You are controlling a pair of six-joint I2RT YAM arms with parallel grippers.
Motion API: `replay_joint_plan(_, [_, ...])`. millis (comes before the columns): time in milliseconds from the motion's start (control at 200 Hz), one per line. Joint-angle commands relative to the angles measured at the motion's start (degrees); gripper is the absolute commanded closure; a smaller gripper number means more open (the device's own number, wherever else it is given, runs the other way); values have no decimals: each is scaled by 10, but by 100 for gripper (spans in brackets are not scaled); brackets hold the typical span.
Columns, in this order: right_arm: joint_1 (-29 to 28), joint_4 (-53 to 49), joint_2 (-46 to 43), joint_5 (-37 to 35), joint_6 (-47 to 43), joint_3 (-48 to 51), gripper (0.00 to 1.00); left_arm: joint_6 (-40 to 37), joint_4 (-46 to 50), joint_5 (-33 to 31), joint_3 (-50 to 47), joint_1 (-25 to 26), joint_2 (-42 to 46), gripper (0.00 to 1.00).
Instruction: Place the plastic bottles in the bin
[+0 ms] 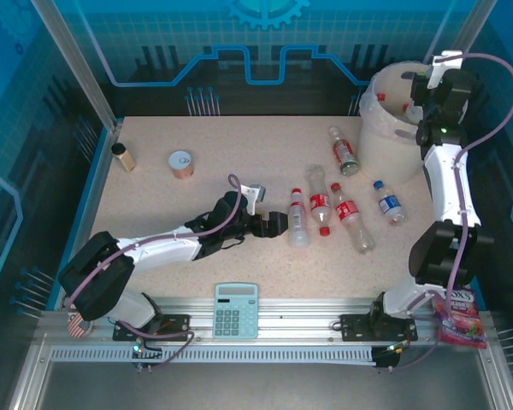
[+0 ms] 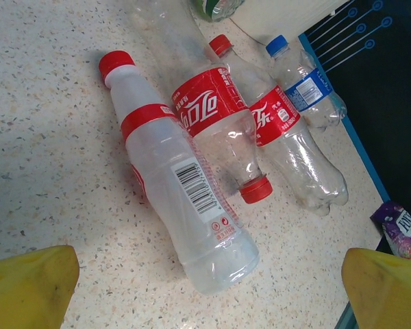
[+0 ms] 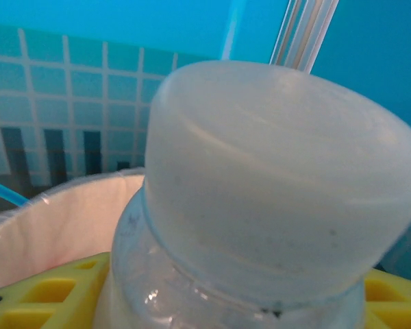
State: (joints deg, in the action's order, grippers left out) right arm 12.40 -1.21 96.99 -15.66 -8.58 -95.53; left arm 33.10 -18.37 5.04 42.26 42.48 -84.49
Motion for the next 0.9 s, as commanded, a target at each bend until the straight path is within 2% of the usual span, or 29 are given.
replay_joint_plan(0, [2,-28,40,-39,-47,-24,70,7,-14,9,-5,-1,-2,1])
replay_joint_plan(335, [-6,-93,129,-91,-103,-111,69,12,-20,8,-7,-1,-8,1])
replay_joint_plan(590, [-17,-52,68,-33,-107,-82,68,13,-24,7,-6,-1,-15,1])
replay_joint_plan(720, [-19,-36,19,19,-57,-63,68,18,-32,12,-5,-1,-24,1])
replay_joint_plan(896, [-22,-31,-2,49,-6,-74,68,17,-32,16,-2,-1,-28,1])
